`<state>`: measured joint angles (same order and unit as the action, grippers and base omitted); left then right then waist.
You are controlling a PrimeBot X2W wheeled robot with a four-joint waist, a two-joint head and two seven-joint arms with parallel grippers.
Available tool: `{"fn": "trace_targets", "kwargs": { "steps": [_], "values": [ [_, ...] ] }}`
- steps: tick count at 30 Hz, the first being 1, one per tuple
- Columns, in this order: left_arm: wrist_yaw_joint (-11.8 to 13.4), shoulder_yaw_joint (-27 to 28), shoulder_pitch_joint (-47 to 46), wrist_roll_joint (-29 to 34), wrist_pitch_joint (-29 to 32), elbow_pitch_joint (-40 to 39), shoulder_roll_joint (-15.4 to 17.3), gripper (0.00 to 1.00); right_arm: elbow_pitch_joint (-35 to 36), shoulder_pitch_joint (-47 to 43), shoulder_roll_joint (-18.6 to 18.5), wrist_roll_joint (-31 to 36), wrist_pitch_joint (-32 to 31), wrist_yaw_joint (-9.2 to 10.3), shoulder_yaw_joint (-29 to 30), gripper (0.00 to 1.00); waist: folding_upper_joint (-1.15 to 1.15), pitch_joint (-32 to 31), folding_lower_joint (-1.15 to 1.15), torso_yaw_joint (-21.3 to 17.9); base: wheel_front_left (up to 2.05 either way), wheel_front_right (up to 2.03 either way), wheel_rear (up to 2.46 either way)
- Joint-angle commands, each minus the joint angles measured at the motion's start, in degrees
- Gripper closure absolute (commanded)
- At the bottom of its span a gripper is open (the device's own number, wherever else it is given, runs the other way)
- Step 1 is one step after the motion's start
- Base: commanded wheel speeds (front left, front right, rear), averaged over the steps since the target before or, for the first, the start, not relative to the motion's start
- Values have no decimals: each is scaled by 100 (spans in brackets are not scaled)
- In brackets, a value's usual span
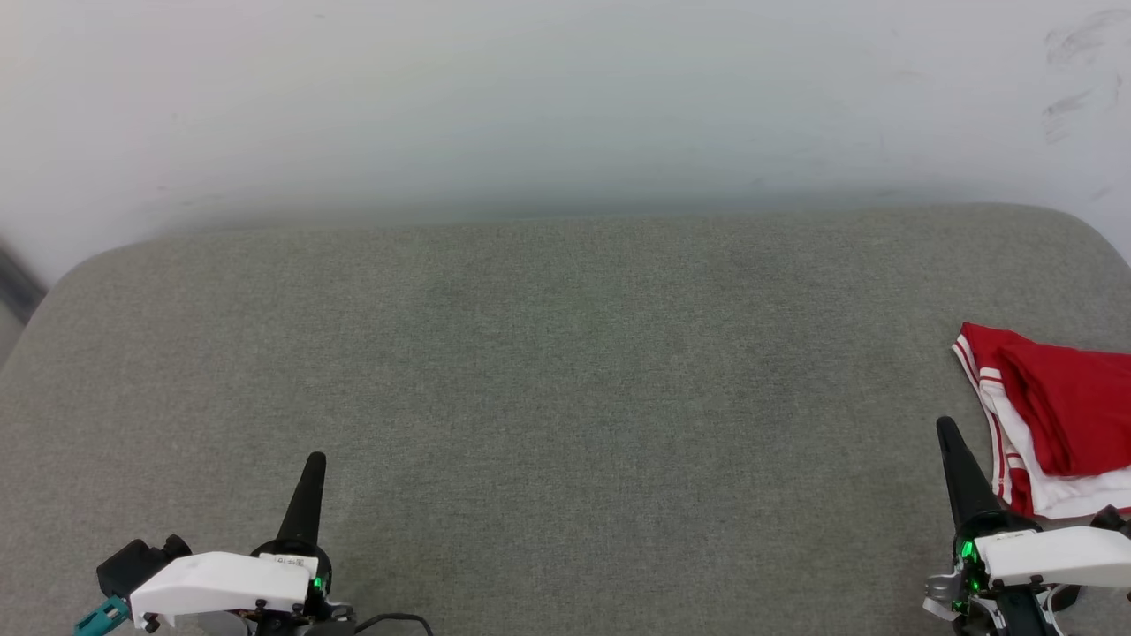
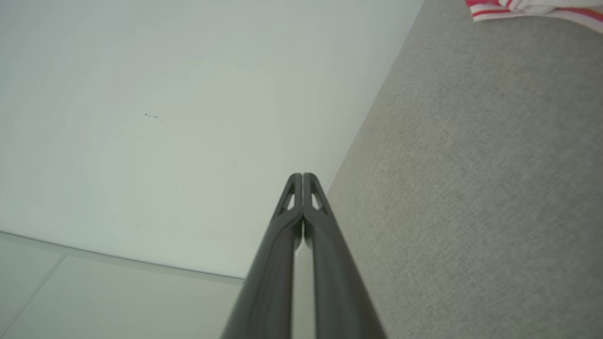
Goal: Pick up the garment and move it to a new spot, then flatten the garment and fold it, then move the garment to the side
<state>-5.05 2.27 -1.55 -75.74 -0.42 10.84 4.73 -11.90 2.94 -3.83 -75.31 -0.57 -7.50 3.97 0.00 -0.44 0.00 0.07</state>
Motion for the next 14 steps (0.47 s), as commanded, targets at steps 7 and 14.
{"fn": "trace_targets", "kwargs": {
  "steps": [7,14],
  "values": [
    [-69,55,-181,-400,113,46,17,100,-26,154,-28,-396,-111,1,34,100,0,10,0,-1,0,0,0],
    [-118,88,-254,-734,205,110,9,100,-67,208,-22,-721,-197,1,56,100,0,21,0,-2,0,0,0]
  ]
}}
